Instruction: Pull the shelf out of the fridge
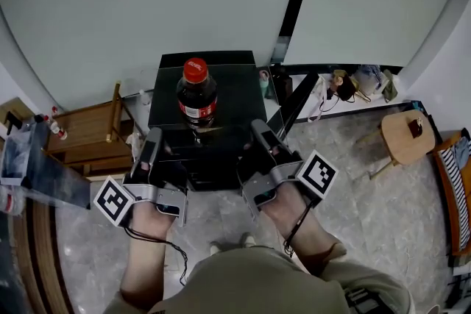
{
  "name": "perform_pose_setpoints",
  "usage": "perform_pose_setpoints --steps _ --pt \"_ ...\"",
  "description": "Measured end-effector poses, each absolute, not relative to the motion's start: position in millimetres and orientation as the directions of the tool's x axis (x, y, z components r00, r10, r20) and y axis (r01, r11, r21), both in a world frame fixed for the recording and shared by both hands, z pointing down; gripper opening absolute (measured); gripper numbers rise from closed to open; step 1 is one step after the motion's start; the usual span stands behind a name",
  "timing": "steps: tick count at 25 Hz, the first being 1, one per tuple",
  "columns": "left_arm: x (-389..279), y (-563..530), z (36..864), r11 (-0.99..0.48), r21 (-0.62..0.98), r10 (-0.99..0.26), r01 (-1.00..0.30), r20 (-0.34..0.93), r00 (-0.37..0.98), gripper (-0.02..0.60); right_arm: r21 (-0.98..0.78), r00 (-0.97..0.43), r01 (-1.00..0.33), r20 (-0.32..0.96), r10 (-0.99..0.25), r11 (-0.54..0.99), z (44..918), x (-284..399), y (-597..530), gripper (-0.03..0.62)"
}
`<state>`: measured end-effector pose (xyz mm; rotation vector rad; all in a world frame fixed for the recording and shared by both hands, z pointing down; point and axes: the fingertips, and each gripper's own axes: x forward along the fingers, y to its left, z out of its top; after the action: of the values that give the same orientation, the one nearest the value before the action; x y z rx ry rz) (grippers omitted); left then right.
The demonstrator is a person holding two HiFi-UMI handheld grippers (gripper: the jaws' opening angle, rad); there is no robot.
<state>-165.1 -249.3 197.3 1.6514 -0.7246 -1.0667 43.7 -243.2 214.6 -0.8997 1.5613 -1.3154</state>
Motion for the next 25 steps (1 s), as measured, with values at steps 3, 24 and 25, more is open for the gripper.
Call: perform_pose_setpoints --steps 3,24,25 --pt "-156 -244 207 -0.317 0.948 -0.851 0.034 -0.301 0.431 0.017 -0.984 -0.358 0.005 -0.167 -0.919 0.177 221 52 -239 0.004" --pt "-150 -248 266 -0.223 0.975 -0.872 0.006 -0.202 0.445 0.02 -0.999 -0.408 -0.009 -0.025 -0.913 0.032 282 57 -244 0.003" --pt "-150 -248 267 -0.219 0.976 -0.873 0.005 -0.199 0.445 0.018 -1.0 -0.409 -0.01 -0.02 -0.912 0.027 283 57 -244 0.003"
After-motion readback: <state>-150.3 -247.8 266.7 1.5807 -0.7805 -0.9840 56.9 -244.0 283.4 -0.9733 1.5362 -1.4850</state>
